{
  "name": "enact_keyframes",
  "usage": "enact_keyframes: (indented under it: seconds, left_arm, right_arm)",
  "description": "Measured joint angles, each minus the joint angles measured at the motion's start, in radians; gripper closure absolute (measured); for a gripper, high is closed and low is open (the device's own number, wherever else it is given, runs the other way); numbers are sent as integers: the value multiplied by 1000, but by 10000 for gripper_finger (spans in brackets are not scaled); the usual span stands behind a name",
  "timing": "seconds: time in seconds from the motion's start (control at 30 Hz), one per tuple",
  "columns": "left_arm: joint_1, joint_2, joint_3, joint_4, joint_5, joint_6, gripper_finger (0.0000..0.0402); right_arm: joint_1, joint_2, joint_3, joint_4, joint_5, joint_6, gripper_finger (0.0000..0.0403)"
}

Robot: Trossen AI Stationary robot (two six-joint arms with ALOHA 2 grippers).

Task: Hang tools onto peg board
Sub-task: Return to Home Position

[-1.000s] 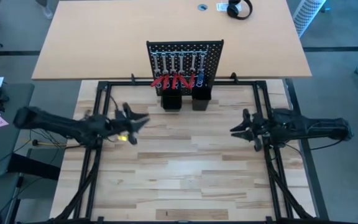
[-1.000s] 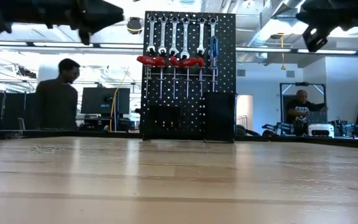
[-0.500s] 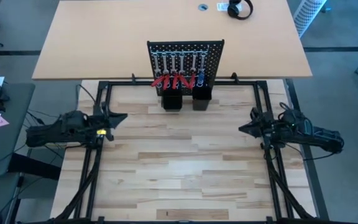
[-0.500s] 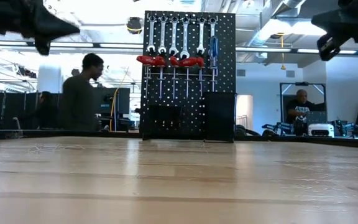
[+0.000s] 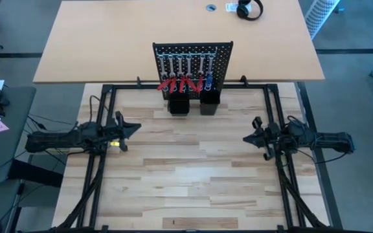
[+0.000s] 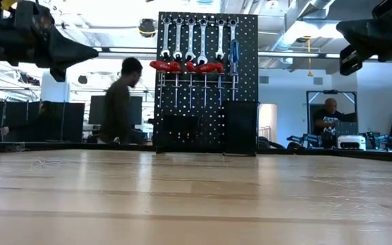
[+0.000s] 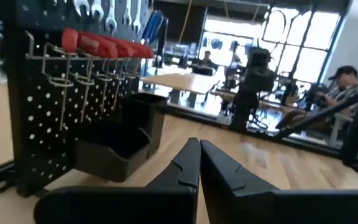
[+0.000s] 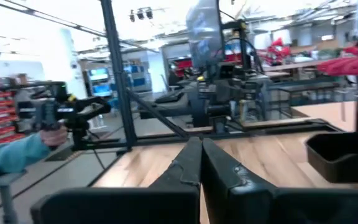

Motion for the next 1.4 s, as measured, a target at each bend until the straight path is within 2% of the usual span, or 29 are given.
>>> enact_keyframes:
  seconds: [0.13, 0.3, 0.5, 0.57, 0.73, 0.9, 1.03, 1.4]
  left_arm:
    - [0, -1, -35, 20, 36, -4, 398]
    - [0, 0, -37, 16, 139, 14, 398]
    - [0, 0, -38, 12, 145, 49, 398]
    - [0, 1, -39, 9, 145, 77, 398]
    - [0, 0, -40, 0, 127, 92, 398]
    - [1, 1, -40, -43, 60, 115, 398]
    - [1, 0, -40, -46, 58, 115, 398]
    - [1, 0, -39, -47, 58, 115, 398]
  right_arm:
    - [17, -1, 0, -22, 59, -17, 394]
    - [58, 3, -1, -58, 35, -18, 393]
    - [111, 4, -1, -134, 56, -78, 393]
    - [124, 4, -1, -120, 119, -114, 393]
    - [127, 7, -2, -128, 376, -142, 392]
    - [102, 49, -2, -128, 378, -150, 392]
    - [101, 86, -2, -129, 376, -89, 391]
    - [101, 104, -3, -130, 374, -103, 391]
